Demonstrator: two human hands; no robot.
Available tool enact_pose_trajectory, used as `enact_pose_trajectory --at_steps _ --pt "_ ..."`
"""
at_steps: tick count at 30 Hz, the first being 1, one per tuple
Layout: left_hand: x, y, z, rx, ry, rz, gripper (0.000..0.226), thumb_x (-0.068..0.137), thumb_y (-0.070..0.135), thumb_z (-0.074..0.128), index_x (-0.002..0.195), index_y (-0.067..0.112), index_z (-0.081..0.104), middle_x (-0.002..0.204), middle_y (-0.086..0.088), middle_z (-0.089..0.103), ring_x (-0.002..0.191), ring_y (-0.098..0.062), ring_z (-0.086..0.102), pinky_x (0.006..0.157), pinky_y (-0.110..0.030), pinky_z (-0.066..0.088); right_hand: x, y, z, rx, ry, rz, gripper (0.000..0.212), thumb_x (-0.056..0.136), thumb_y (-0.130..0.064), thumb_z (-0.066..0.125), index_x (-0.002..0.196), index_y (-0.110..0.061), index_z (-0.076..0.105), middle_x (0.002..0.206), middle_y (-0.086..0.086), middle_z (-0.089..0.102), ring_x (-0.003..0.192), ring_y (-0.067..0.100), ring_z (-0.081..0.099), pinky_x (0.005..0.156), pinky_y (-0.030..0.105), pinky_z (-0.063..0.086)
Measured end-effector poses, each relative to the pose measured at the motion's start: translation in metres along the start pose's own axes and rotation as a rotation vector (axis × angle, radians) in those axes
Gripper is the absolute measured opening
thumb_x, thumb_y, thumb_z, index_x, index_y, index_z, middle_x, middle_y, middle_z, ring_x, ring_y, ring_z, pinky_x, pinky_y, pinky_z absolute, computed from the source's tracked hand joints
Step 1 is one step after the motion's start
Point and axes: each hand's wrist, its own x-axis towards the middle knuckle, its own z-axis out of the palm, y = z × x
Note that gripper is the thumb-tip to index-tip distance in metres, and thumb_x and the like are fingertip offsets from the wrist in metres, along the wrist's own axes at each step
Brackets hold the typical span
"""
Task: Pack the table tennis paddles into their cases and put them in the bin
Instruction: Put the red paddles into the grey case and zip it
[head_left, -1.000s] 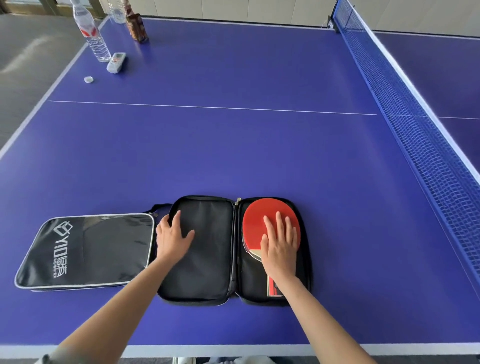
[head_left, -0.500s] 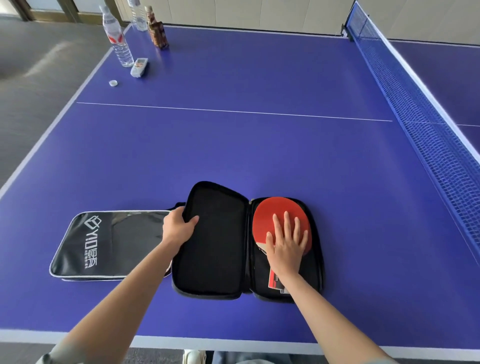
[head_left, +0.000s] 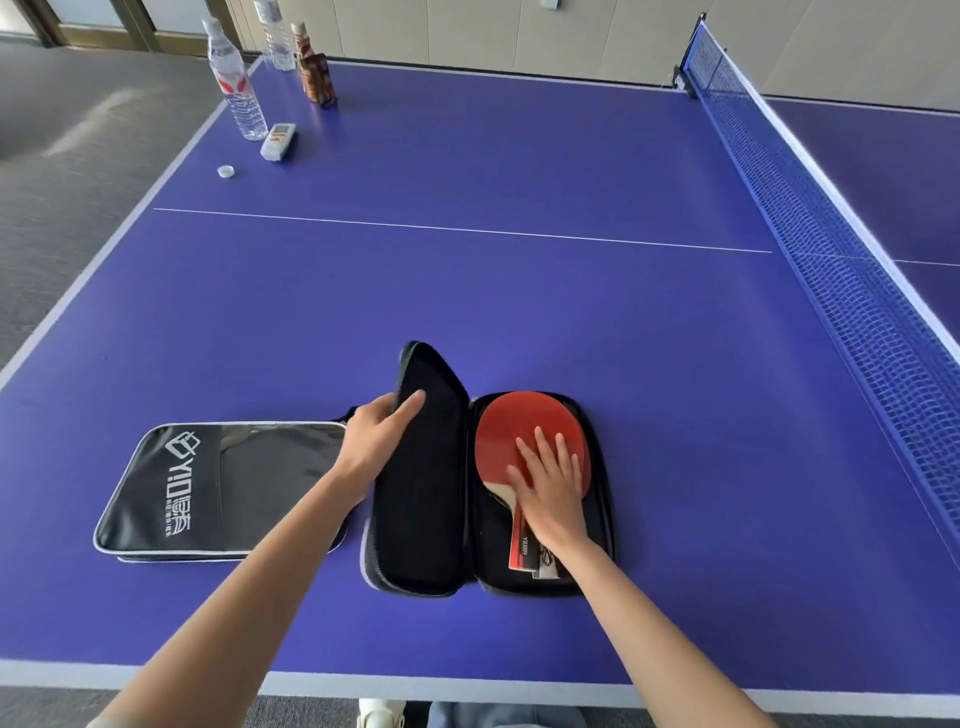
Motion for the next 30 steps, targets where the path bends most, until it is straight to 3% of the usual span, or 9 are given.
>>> enact_pose_trajectory --at_steps 4,7,10,14,18,21,23,27,30 --pt "-0.004 0.015 0.039 -0.007 -0.159 0.090 0.045 0.088 0.056 0.051 0.117 0.024 0.065 0.118 0.007 0.067 0.108 -0.008 0.060 0.089 -0.029 0.048 -0.003 -0.022 -0.047 0.918 -0.061 0.212 0.043 0.100 -0.042 0.033 0.137 -0.026 0.047 0.142 -0.006 0.048 0.138 0.012 0.036 0.110 0.025 0.028" --pt "-0.007 0.014 0.080 0.026 -0.128 0.095 0.043 0.090 0.048 0.055 0.125 0.025 0.060 0.128 0.006 0.058 0.109 -0.009 0.057 0.096 -0.029 0.045 -0.005 -0.024 -0.076 1.216 -0.189 0.189 0.053 0.095 -0.059 0.026 0.127 -0.031 0.057 0.123 -0.002 0.066 0.116 0.014 0.060 0.094 0.028 0.050" --pt "-0.009 0.006 0.115 0.100 -0.138 0.165 0.037 0.096 0.036 0.049 0.128 0.019 0.057 0.133 0.001 0.050 0.113 -0.012 0.053 0.101 -0.030 0.042 -0.004 -0.011 -0.091 1.157 -0.127 0.149 0.045 0.089 -0.058 0.046 0.118 -0.029 0.064 0.117 -0.005 0.069 0.110 0.009 0.064 0.090 0.025 0.053" --pt "-0.008 -0.008 0.142 0.259 -0.194 0.272 0.038 0.098 0.026 0.046 0.134 0.015 0.053 0.141 -0.003 0.044 0.133 -0.018 0.038 0.112 -0.037 0.032 0.003 0.027 -0.090 0.979 0.028 0.210 0.013 0.089 -0.022 0.061 0.097 -0.018 0.070 0.095 0.003 0.073 0.087 0.013 0.066 0.073 0.025 0.051" --pt "-0.002 -0.030 0.159 0.566 -0.203 0.442 0.040 0.099 0.023 0.044 0.139 0.017 0.046 0.147 -0.002 0.041 0.137 -0.023 0.030 0.113 -0.036 0.027 0.007 0.061 -0.078 0.670 0.058 0.295 0.019 0.088 -0.018 0.062 0.081 0.000 0.060 0.065 0.004 0.050 0.064 0.016 0.042 0.062 0.032 0.034" --pt "0.000 -0.046 0.170 0.719 -0.183 0.461 0.043 0.100 0.028 0.040 0.142 0.024 0.040 0.154 0.001 0.029 0.146 -0.022 0.012 0.120 -0.038 0.007 0.012 0.072 -0.066 0.448 0.079 0.319 0.023 0.087 -0.020 0.064 0.079 0.000 0.057 0.086 0.010 0.053 0.081 0.022 0.050 0.074 0.034 0.040" --pt "0.002 -0.055 0.175 0.823 -0.189 0.455 0.045 0.100 0.033 0.035 0.146 0.029 0.033 0.159 -0.002 0.015 0.148 -0.022 -0.001 0.120 -0.040 -0.005 0.014 0.075 -0.060 0.476 0.075 0.353 0.020 0.088 -0.021 0.062 0.091 -0.001 0.061 0.105 0.010 0.055 0.096 0.023 0.054 0.087 0.034 0.042" --pt "0.002 -0.071 0.182 1.139 -0.164 0.523 0.052 0.099 0.047 0.016 0.149 0.039 0.001 0.160 -0.005 -0.010 0.147 -0.025 -0.015 0.118 -0.042 -0.012 0.015 0.079 -0.059 0.674 0.134 0.452 0.013 0.083 -0.014 0.069 0.091 -0.006 0.064 0.090 0.009 0.069 0.078 0.019 0.061 0.072 0.032 0.048" --pt "0.001 -0.075 0.188 1.184 -0.091 0.527 0.054 0.095 0.051 0.004 0.146 0.041 -0.009 0.160 -0.003 -0.011 0.147 -0.026 -0.015 0.117 -0.043 -0.012 0.017 0.080 -0.060 0.716 0.188 0.463 0.034 0.079 -0.007 0.072 0.109 -0.006 0.054 0.103 0.012 0.067 0.080 0.015 0.061 0.075 0.024 0.047"
